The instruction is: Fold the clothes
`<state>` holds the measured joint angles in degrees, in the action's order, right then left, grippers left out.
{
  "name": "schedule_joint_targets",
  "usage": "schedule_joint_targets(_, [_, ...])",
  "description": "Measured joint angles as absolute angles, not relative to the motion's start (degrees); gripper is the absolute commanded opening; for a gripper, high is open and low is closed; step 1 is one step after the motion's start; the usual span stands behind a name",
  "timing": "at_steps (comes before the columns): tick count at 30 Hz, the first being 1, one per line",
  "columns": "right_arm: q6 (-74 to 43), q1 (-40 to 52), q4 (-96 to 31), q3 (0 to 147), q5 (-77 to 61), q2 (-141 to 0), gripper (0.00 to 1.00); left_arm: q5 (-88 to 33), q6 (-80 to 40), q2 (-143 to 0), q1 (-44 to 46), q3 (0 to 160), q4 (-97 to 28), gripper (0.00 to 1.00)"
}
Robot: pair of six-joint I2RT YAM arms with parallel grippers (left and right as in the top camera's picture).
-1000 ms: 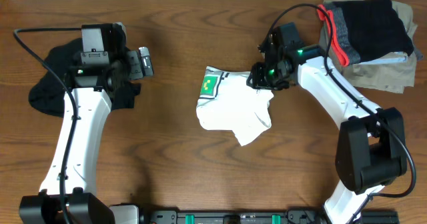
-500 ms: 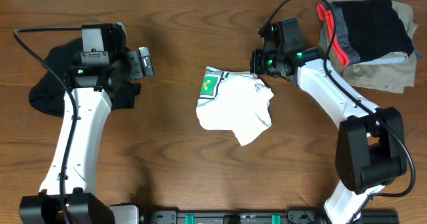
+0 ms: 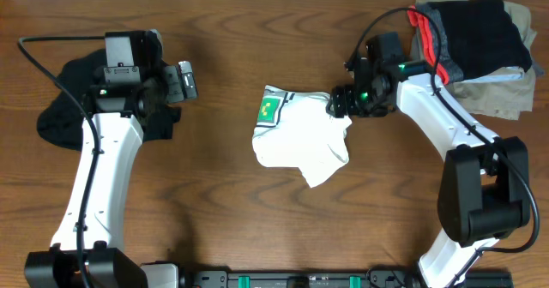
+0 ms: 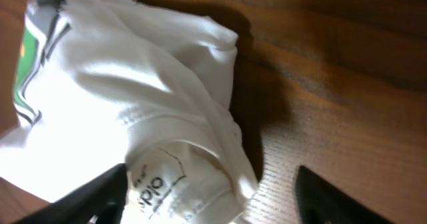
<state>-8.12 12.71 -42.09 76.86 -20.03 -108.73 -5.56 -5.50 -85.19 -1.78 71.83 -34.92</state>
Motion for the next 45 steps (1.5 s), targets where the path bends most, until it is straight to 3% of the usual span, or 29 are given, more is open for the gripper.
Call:
schedule_joint_targets(8, [-4.25,12.71,-33.78,69.87,-22.94,-110.32,0.73,-5.56,-5.52,-85.19,-1.78,71.83,-34.92,0.98])
schedule_joint_targets(17, [-1.37,13.19,-31.7,68.14,-35.48,-113.25,0.79,-5.56,-5.52,-85.19,-1.78,71.83,-34.94,0.98])
schedule_joint_targets(18, [-0.95,13.58,-31.53,68.14,-36.75,-113.56,0.76,-5.56,-5.52,-85.19,-1.78,71.83,-34.94,0.98])
schedule_joint_targets(19, [-0.73,13.87,-31.29,68.14,-37.5,-113.73,0.69,-5.56,-5.52,-85.19,-1.78,71.83,-34.94,0.98])
schedule_joint_targets(22, [0.03,14.59,-30.28,68.12,-39.35,-114.91,0.31,-5.56,-5.52,-85.19,-1.78,71.83,-34.94,0.98])
schedule_joint_targets(27, [-0.08,14.63,-27.0,67.42,-41.67,-117.12,0.01,-5.56,-5.52,-85.19,-1.78,71.83,-34.94,0.98])
schedule_joint_targets(33, [-0.19,13.93,-23.07,68.1,-46.44,-117.38,0.01,-5.56,-5.52,-85.19,-1.78,71.83,-34.96,0.98])
schedule_joint_targets(45, [-0.64,12.12,-30.35,80.51,-49.41,-115.59,0.01,-5.56,-5.52,-85.19,-1.78,71.83,-34.94,0.98])
